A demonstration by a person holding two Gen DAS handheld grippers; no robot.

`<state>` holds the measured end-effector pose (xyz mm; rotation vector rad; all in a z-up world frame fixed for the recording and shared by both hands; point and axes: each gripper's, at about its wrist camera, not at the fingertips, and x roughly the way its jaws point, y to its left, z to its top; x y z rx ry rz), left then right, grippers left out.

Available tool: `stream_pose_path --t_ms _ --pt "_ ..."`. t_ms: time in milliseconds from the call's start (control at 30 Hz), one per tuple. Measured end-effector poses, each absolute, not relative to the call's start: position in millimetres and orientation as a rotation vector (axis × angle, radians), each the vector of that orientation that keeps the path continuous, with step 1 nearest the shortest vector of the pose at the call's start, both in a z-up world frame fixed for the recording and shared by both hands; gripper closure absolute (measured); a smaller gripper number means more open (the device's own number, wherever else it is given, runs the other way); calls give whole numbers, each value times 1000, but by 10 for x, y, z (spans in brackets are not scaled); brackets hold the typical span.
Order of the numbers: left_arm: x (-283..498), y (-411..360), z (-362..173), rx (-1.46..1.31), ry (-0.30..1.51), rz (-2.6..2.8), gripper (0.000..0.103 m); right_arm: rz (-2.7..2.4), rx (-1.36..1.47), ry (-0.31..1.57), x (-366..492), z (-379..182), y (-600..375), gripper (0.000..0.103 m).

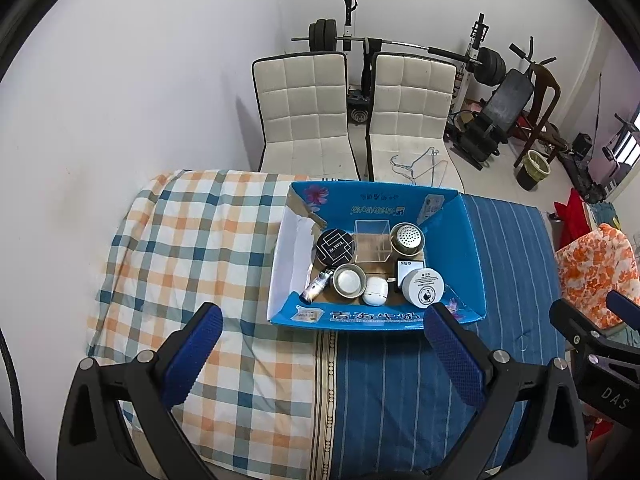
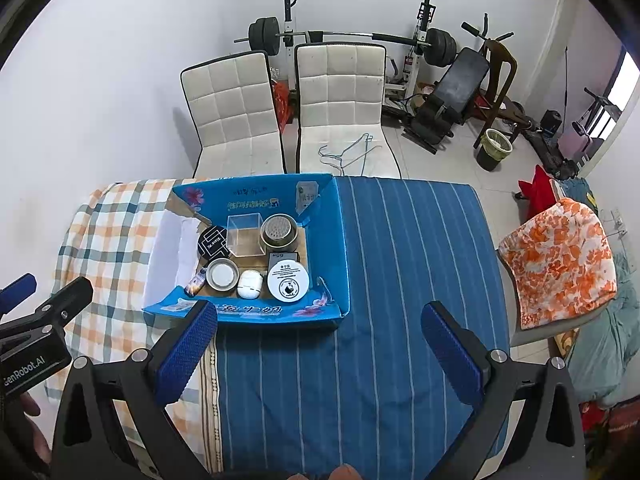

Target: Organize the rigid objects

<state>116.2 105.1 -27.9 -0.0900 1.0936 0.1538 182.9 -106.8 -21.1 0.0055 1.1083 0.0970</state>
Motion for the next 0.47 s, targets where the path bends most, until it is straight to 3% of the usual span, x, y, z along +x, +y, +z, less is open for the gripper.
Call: stream_pose_path --t_ms 467 --pt "1168 1030 -211 -99 1071 159 0 96 8 1092 1827 -149 -1144 0"
